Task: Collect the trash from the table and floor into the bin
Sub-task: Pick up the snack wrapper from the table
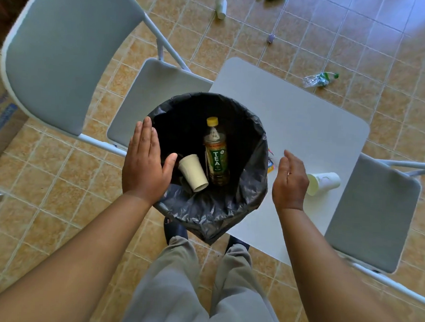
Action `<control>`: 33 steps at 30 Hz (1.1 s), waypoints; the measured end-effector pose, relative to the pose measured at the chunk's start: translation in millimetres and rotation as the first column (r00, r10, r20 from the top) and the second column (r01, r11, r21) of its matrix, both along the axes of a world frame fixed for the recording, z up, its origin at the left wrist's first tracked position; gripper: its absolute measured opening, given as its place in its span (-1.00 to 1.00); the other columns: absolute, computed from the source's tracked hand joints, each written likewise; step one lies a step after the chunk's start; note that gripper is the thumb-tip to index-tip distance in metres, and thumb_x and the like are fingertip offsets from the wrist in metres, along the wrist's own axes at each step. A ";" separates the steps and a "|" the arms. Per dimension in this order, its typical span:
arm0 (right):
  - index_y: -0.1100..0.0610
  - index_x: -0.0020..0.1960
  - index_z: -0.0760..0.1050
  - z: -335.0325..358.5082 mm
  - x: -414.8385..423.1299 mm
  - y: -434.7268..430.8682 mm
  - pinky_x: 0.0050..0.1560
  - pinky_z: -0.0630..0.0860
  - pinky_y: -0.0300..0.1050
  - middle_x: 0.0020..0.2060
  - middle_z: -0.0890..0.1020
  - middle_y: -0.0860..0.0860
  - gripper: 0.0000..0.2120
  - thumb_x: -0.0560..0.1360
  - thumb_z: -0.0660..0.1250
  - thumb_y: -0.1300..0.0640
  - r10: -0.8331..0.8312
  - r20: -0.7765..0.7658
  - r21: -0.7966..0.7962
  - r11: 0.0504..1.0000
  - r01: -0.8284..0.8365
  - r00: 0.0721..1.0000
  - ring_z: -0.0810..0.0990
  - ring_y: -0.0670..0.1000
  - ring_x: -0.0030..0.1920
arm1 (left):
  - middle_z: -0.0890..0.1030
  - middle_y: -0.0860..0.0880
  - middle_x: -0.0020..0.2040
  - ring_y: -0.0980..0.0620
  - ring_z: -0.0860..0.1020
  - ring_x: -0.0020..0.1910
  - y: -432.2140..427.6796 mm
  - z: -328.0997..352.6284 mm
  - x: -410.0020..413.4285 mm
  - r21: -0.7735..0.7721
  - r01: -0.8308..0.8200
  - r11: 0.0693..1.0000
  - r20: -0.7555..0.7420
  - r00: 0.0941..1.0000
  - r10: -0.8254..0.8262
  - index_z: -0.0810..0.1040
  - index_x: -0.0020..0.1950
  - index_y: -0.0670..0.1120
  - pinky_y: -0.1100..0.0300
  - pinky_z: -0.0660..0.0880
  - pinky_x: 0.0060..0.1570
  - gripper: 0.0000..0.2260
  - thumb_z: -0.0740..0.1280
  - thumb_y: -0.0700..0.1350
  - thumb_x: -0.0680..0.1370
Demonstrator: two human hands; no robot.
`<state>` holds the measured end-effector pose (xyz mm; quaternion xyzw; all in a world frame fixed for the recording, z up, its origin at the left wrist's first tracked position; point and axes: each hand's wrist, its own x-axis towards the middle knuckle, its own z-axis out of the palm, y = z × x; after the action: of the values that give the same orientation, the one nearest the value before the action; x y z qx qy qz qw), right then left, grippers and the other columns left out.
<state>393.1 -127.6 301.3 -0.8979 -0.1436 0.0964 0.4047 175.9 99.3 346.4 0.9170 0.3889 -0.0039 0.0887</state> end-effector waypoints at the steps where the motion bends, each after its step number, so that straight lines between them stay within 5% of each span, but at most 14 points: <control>1: 0.24 0.29 0.52 -11.3 4.7 -4.7 0.27 0.38 -0.17 0.19 0.59 0.16 -0.68 0.61 0.20 0.11 0.006 -0.024 -0.072 0.997 -0.008 1.000 0.54 0.10 0.23 | 0.02 -0.18 0.59 -0.10 -0.05 0.58 -0.2 -0.4 0.0 0.005 0.003 1.000 0.010 1.000 -0.004 0.13 0.53 -0.30 -0.04 0.02 0.52 -0.35 0.09 0.14 0.62; 7: 0.22 0.25 0.52 -77.0 29.6 -16.0 0.16 0.44 0.01 0.18 0.55 0.18 -0.70 0.55 0.27 0.16 0.220 -0.232 -0.476 0.824 -0.308 0.948 0.49 0.21 0.20 | 0.03 -0.17 0.59 -0.08 -0.05 0.58 -2.6 -4.7 -1.4 0.046 0.008 0.999 0.068 0.998 -0.011 0.14 0.53 -0.29 -0.02 0.02 0.52 -0.36 0.08 0.14 0.62; 14: 0.26 0.30 0.40 -118.6 55.2 14.9 0.11 0.47 0.07 0.25 0.42 0.19 -0.63 0.57 0.26 0.08 0.153 -0.285 -0.625 0.719 -0.304 0.946 0.37 0.22 0.26 | 0.01 -0.12 0.60 -0.05 -0.06 0.58 -1.5 -9.9 -1.6 0.048 -0.003 0.999 0.094 0.996 -0.001 0.13 0.54 -0.26 -0.01 0.05 0.51 -0.36 0.06 0.16 0.62; 20: 0.21 0.29 0.34 -135.9 57.4 19.1 0.07 0.44 0.02 0.22 0.41 0.18 -0.62 0.48 0.26 0.27 0.231 -0.244 -0.790 0.516 -0.331 0.942 0.38 0.22 0.21 | -0.01 -0.10 0.60 -0.03 -0.08 0.58 -1.7 -10.4 -2.0 0.024 -0.002 1.000 0.105 0.994 0.000 0.11 0.55 -0.24 0.05 -0.02 0.52 -0.36 0.02 0.17 0.63; 22: 0.21 0.24 0.38 -137.6 57.1 13.5 0.07 0.42 0.03 0.18 0.44 0.19 -0.68 0.49 0.27 0.23 0.221 -0.232 -0.773 0.549 -0.318 0.947 0.40 0.23 0.19 | -0.01 -0.11 0.60 -0.04 -0.07 0.58 -1.5 -10.4 -1.9 0.024 -0.003 1.000 0.105 0.994 0.001 0.11 0.55 -0.25 0.04 -0.01 0.52 -0.36 0.03 0.17 0.63; 29: 0.20 0.12 0.47 -75.9 62.8 -1.0 -0.11 0.30 -0.16 0.08 0.54 0.20 -0.80 0.49 0.28 0.23 -0.010 -0.217 -0.391 0.917 -0.077 0.976 0.51 0.22 0.04 | -0.01 -0.11 0.60 -0.02 -0.09 0.58 -2.4 -9.4 0.5 0.019 -0.008 1.000 0.092 0.996 0.006 0.11 0.55 -0.25 0.09 -0.04 0.52 -0.37 0.04 0.16 0.63; 33: 0.08 0.27 0.44 5.7 57.8 -3.8 -0.07 0.52 -0.27 0.04 0.67 0.04 -0.62 0.47 0.37 0.17 -0.093 -0.059 -0.088 0.992 0.087 0.994 0.63 0.03 0.00 | 0.01 -0.15 0.60 -0.07 -0.07 0.58 -3.5 -4.5 3.2 0.011 -0.008 1.000 0.064 0.998 0.007 0.13 0.53 -0.27 -0.02 0.03 0.52 -0.37 0.05 0.14 0.62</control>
<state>450.9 -131.4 307.0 -0.9165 -0.0860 0.1123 0.3742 179.1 95.8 341.9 0.9157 0.3892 0.0278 0.0959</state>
